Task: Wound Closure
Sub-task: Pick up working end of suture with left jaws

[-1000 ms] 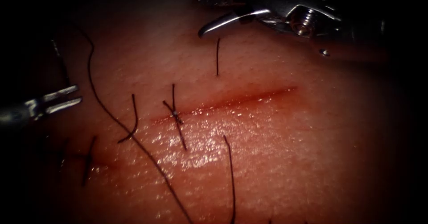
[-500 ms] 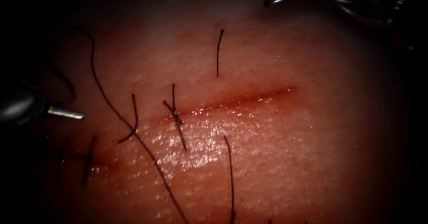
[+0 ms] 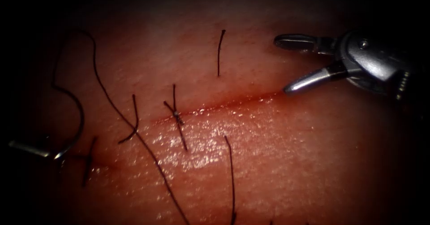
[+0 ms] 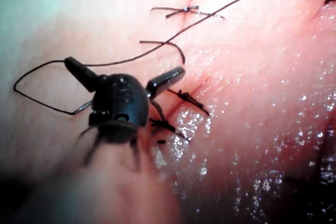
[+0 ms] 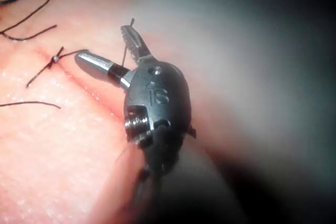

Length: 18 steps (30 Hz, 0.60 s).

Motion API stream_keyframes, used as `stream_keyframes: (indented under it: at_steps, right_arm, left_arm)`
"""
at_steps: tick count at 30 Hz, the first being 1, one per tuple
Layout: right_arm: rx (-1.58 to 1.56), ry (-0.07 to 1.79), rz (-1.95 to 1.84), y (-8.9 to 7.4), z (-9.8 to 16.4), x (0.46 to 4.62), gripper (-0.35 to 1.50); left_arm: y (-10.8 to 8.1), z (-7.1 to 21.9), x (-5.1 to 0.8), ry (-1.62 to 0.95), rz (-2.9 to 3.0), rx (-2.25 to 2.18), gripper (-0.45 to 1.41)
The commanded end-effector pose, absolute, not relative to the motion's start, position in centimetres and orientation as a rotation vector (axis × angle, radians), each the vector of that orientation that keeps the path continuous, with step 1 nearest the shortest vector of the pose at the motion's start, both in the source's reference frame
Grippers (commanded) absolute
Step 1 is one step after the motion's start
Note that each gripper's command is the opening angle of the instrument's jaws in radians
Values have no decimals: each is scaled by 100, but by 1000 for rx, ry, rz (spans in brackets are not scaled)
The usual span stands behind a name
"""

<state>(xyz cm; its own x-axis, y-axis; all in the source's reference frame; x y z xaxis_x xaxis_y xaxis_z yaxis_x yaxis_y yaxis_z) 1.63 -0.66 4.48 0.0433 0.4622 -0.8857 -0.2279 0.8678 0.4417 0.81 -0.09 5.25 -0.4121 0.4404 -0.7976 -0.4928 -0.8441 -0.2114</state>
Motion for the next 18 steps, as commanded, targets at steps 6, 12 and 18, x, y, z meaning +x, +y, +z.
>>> stream_keyframes:
  at_steps: [6,12,18]
  right_arm:
    - [172,1426,524,-95,445,164,128]
    - [177,1376,441,-131,442,168,131]
    - [173,1363,433,-130,446,170,126]
  left_arm:
    - [-19,502,50,56,2246,-1278,125]
    - [-26,492,-4,15,2206,-1456,37]
    - [-22,488,-76,91,2208,-1631,24]
